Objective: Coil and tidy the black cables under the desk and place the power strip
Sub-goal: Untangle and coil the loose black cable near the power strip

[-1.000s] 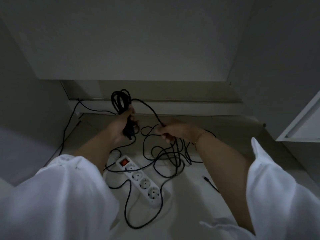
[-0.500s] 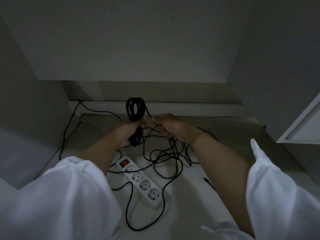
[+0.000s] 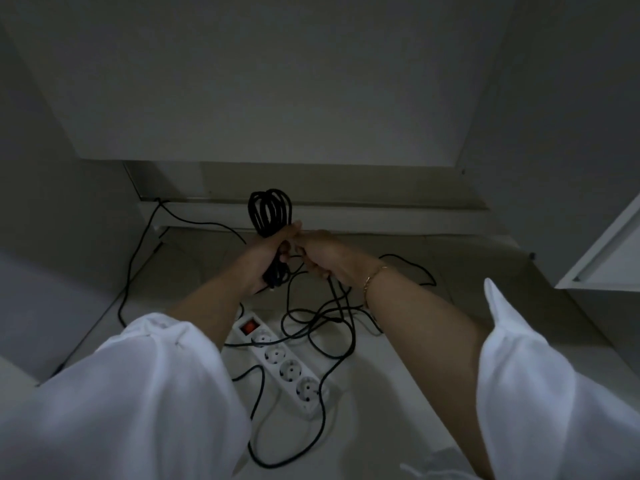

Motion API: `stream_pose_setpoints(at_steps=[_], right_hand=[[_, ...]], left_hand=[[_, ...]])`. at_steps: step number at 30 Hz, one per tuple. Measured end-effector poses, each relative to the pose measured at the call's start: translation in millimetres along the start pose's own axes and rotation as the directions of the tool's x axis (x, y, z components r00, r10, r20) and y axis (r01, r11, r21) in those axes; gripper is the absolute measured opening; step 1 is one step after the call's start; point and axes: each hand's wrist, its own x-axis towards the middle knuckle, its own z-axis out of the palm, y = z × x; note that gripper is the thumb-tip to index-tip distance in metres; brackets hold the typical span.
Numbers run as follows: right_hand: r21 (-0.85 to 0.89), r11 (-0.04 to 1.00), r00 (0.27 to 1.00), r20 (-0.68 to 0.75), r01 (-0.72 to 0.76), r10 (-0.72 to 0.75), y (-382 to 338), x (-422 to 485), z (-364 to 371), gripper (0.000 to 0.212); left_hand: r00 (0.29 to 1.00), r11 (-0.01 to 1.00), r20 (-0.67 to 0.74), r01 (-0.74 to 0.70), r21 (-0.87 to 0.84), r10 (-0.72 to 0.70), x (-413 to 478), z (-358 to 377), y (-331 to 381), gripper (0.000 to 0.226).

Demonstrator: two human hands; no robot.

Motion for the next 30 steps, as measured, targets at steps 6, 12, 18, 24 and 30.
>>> stream_pose_setpoints(at_steps=[6, 12, 18, 24, 30], right_hand=[[-0.115, 0.993, 0.994, 0.109, 0.031, -0.018, 1.6, -2.0, -0.2, 0.039], [-0.239, 0.971, 0.965, 0.248, -0.021, 0.082, 5.8, -4.1, -5.0, 0.033], [-0.334, 0.942, 0.899, 0.420, 0.025, 0.125, 7.0, -9.3, -10.5, 0.034], [-0.451, 0.890, 0.903, 0.408, 0.072, 0.134, 6.6, -7.4, -22.8, 0.031], [-0.370, 0.921, 0.902, 0.429, 0.124, 0.051, 10.2, -9.4, -38.7, 0.023]], left_hand=[[0.995, 0.997, -0.095, -0.009, 0.079, 0.016, 4.5, 5.9, -5.6, 0.016], [0.989, 0.995, -0.148, -0.033, -0.099, 0.018, 5.3, 3.7, -5.0, 0.019], [0.998, 0.940, -0.033, 0.038, -0.340, -0.052, 3.6, -14.4, -0.8, 0.027], [0.993, 0.991, 0.014, 0.120, 0.055, -0.121, 1.3, -29.3, -5.8, 0.025], [0.988, 0.749, -0.094, 0.151, 0.645, -0.119, -10.0, -32.8, -19.0, 0.016]])
